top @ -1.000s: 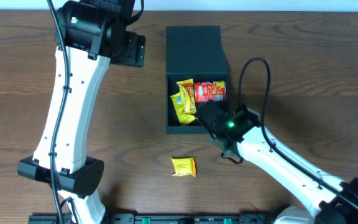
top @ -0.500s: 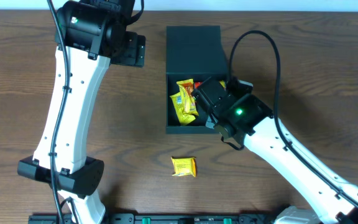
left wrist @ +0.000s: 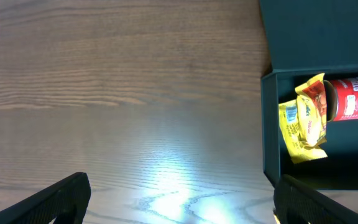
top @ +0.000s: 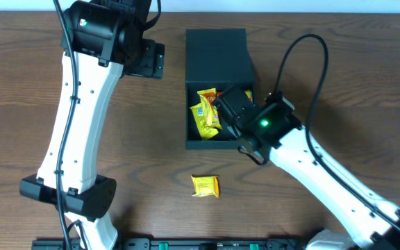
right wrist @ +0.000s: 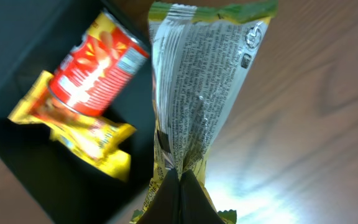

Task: Pack container
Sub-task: 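Lift the green-yellow packet into the box and release it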

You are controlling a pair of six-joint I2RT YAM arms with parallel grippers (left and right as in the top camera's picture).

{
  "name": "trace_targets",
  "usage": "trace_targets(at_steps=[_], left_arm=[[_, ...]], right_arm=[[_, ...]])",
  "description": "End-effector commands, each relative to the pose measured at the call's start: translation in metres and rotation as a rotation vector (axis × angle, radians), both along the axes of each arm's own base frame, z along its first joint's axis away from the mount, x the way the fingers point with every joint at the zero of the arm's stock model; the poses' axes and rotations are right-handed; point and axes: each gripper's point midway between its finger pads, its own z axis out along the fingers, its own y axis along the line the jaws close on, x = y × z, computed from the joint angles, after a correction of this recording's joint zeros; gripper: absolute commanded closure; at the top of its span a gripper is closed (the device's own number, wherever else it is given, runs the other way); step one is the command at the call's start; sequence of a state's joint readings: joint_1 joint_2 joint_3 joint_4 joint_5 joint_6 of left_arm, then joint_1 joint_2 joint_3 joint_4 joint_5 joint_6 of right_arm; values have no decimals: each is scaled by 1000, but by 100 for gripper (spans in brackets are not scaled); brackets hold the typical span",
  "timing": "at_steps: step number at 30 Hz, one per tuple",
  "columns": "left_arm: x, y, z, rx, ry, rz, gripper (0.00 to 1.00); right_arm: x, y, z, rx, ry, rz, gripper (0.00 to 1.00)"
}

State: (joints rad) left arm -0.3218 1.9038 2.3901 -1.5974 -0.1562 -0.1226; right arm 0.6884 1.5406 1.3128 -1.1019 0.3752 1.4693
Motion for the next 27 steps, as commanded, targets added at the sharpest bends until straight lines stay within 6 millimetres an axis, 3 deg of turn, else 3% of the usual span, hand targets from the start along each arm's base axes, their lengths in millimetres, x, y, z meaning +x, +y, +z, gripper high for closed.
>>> trace_targets(at_steps=[1,5,9,15,22,27], left_arm=[[-2,-3,-2,-12,17,-18,5],[-6,-1,-4,-7,37,-16,5],[-8,-1,-5,-3,43,-17,5],[-7,2,-5,0,43,-10,4],[-7,3,-5,4,43,-7,4],[-7,5,-5,3,44,-5,5]], right_arm=[[16,14,-16,38,-23,-92,99],[35,30,-39,66,-41,-125,98],[40,27,-55,85,-32,-241,98],[50,29,-61,164,-81,-407,98],[67,37,-77,180,-107,-406,98],[73,42,-76,212,-122,-405,98]])
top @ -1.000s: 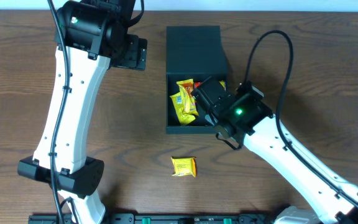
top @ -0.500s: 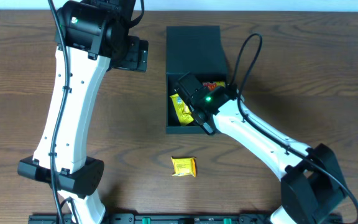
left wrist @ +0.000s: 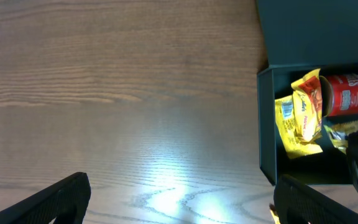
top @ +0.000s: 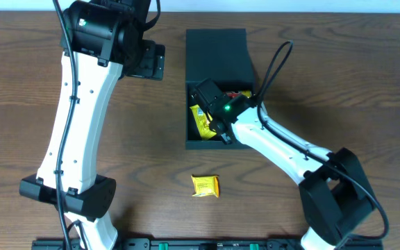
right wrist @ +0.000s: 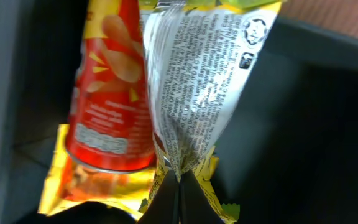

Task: Pack container
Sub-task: 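Lift the green-yellow packet into the box and release it, then raise the right gripper out of the box and swing it right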

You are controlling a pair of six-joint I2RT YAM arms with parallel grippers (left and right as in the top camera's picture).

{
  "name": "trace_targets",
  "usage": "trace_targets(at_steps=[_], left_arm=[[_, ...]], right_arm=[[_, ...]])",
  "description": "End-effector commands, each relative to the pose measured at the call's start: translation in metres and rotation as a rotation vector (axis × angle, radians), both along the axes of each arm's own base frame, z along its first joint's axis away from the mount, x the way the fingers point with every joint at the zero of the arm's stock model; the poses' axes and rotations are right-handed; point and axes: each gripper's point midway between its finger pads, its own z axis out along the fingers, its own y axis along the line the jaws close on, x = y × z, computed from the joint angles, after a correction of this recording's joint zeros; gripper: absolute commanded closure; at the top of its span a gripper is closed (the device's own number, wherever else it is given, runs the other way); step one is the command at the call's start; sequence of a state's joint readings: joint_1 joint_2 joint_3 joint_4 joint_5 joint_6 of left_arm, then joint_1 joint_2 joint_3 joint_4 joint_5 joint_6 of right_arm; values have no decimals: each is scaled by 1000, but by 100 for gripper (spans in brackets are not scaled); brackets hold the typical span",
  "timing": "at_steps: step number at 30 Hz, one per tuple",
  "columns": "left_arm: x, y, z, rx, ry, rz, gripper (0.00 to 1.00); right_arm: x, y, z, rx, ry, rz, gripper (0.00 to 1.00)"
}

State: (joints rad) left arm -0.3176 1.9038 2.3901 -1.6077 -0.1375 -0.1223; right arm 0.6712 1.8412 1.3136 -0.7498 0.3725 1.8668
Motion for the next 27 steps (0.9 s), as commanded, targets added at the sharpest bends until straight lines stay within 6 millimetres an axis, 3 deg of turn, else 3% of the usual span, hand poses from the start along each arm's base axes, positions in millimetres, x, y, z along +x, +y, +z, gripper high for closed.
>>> trace_targets(at_steps=[1,12,18,23,27], left_arm=[[-4,7,-3,16,29,1,5],[-3,13,-3,14,29,18,5],[-2,18,-3,14,29,30,5],[2,40,-3,12,29,91,5],[8,53,-3,-29,19,135,5]], right_arm=[[8,-3,5,7,-32,-36,98],[28,10,14,43,-110,17,98],[14,-3,6,21,-36,-18,98],[-17,-17,-7,46,101,-161,98],[-11,-11,-5,75,79,-155,99]])
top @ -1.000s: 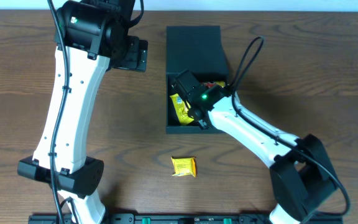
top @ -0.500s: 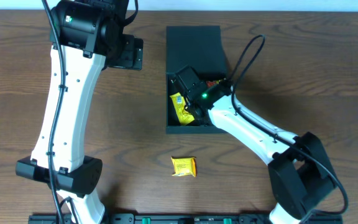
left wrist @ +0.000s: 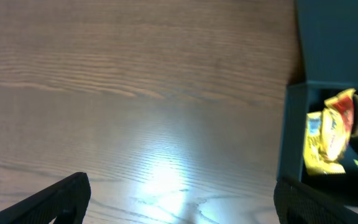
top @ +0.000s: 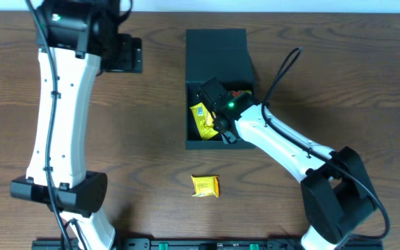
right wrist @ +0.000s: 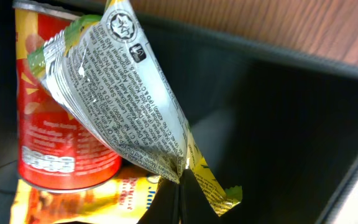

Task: Pack container
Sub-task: 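Raise the right gripper out of the box and swing it right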

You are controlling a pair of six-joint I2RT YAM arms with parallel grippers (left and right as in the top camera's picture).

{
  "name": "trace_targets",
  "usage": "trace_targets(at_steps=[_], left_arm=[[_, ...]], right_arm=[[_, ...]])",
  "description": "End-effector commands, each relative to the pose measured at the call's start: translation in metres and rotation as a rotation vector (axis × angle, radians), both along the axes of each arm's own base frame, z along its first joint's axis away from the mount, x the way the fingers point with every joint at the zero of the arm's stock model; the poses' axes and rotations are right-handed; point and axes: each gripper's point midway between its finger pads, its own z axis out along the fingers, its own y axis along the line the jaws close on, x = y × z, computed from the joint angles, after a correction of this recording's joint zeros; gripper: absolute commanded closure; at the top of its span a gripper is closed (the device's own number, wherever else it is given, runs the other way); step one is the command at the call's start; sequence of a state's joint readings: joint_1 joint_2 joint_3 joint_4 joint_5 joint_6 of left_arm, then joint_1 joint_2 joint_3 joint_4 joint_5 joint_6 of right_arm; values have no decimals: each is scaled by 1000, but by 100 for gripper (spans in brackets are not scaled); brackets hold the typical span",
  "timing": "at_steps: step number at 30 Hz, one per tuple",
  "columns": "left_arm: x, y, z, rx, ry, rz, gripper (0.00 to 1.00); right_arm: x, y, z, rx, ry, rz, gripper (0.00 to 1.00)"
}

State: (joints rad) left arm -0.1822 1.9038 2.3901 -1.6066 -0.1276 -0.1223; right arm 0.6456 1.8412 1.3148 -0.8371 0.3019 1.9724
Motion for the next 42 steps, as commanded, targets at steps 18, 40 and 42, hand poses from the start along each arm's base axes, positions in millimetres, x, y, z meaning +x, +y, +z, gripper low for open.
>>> trace_targets(at_steps=[18,40,42], left_arm=[[-3,8,-4,-33,29,15,5],[9,-1,0,-81,-19,7,5],[12,-17,2,-170,-31,-29,5]], right_arm=[[25,15,12,42,-122,-3,63],[119,49,194,-322,-603,1113,1],[110,35,218,-399,-569,1265,1]])
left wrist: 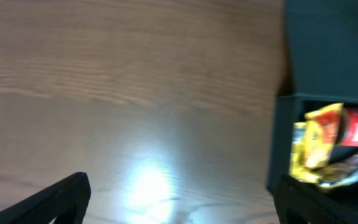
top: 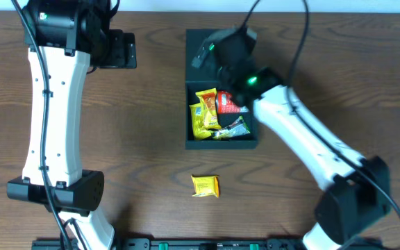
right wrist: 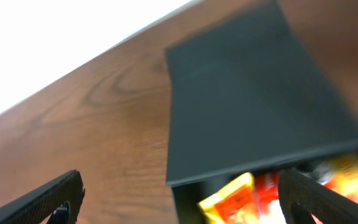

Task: Pack container
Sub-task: 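Raise the right gripper out of the box and swing it right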

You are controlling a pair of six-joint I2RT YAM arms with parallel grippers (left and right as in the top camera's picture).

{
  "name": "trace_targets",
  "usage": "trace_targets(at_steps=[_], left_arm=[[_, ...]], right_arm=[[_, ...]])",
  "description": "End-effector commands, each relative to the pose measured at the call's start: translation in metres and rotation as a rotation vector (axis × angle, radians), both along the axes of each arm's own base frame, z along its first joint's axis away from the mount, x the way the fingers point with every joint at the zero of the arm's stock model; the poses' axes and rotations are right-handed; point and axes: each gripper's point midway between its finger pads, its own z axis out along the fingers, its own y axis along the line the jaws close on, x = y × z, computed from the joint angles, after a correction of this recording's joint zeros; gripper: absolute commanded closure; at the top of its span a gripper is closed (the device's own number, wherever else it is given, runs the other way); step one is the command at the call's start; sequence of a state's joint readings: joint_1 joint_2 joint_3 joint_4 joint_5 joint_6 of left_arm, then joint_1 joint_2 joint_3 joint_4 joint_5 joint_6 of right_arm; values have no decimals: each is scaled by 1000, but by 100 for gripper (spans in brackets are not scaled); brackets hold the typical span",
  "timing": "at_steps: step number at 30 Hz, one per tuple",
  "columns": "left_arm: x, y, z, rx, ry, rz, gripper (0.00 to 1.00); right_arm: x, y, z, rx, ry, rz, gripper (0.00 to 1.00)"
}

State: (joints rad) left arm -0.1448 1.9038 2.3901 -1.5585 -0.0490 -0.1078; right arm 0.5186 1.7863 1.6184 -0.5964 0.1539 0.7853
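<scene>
The black box [top: 193, 132] stands open with its lid [top: 217, 55] folded back. Inside lie yellow packets [top: 203, 112], a red can [top: 226, 103] and a green-and-silver packet [top: 232, 128]. One more yellow packet [top: 205, 185] lies on the table in front of the box. My right gripper [top: 221, 45] hangs over the lid, open and empty; its wrist view shows the lid [right wrist: 253, 93] and a yellow packet [right wrist: 229, 200] below. Off to the box's left, over bare table, my left gripper [top: 120, 50] is open and empty too.
The brown wooden table [top: 144, 139] stretches around the box. The left arm's base [top: 57, 191] stands at the front left, and the right arm [top: 311, 153] crosses the table to the right of the box.
My right gripper has let go of the green-and-silver packet, which now lies in the box. That gripper is now open, higher and farther back over the lid. The left arm has barely shifted.
My right gripper first held the green-and-silver packet at the box's right edge. Then it had the packet inside the box beside the red can, then lower in the box. Now the packet rests in the box and the gripper is clear. The left gripper stayed open throughout.
</scene>
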Motion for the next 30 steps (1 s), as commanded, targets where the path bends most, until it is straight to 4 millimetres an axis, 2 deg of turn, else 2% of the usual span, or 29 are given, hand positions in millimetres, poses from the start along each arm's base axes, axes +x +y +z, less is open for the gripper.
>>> trace_targets(at_steps=[1,5,7,11,13,16,19,23,26,30], left_arm=[[3,-23,1,-127,-4,-38,5],[6,-32,3,-196,-11,-13,5],[6,-32,3,-213,-9,25,4],[6,-30,3,-208,-10,35,5],[6,-29,3,-199,-14,39,5],[8,-23,2,-166,-18,54,5],[8,-18,1,-143,-22,66,5],[7,-11,1,-106,-20,82,4],[2,-3,-2,-64,-2,100,5],[-11,4,-7,-24,52,113,5]], right_arm=[[-11,-14,68,-228,-148,333,1],[-44,-60,80,-383,-12,411,1],[-60,-79,81,-395,71,403,1],[-99,-109,69,-414,262,400,1],[-123,-116,59,-451,356,499,1],[-156,-113,47,-465,466,642,1],[-176,-86,43,-401,464,787,3],[-199,-65,33,-437,485,893,11],[-216,-61,24,-516,498,944,17],[-253,-51,21,-545,461,1038,16]])
